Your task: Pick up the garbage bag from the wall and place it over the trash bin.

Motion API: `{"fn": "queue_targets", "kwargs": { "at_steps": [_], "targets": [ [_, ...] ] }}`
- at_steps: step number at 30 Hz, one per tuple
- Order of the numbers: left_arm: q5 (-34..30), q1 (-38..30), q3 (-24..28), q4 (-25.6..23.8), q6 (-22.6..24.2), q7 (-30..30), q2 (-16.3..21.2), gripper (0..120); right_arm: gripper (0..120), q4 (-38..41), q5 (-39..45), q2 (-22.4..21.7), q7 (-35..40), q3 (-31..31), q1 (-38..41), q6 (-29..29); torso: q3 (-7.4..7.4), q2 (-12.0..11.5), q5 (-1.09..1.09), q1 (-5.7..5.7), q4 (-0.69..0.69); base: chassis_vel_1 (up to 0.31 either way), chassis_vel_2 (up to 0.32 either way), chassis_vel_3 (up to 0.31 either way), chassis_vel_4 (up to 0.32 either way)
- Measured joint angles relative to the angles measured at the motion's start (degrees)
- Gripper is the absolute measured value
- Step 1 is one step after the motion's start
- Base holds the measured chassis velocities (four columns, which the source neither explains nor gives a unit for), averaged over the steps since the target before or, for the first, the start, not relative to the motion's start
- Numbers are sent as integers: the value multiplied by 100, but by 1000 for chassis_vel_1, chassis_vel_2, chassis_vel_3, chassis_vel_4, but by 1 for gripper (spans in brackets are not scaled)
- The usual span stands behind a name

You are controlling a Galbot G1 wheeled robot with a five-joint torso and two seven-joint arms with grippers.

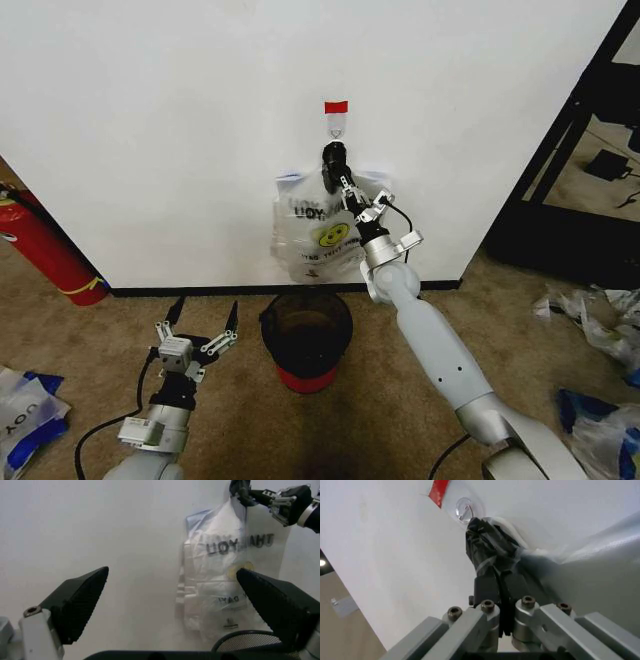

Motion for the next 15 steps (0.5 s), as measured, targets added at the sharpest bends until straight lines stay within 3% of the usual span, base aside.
{"fn": "queue_targets", "kwargs": {
  "at_steps": [6,15],
  "targets": [
    [23,14,12,-14,-30,1,-9,100,0,211,-8,-148,-7,1,-203,19,0,0,-1,0,1,0,0,0,0],
    [12,44,-50,-76,-71,-1,61,100,0,847,-312,-847,-487,151,-1530,-32,-1,0,1,0,-2,0,0,0,0]
  ]
}}
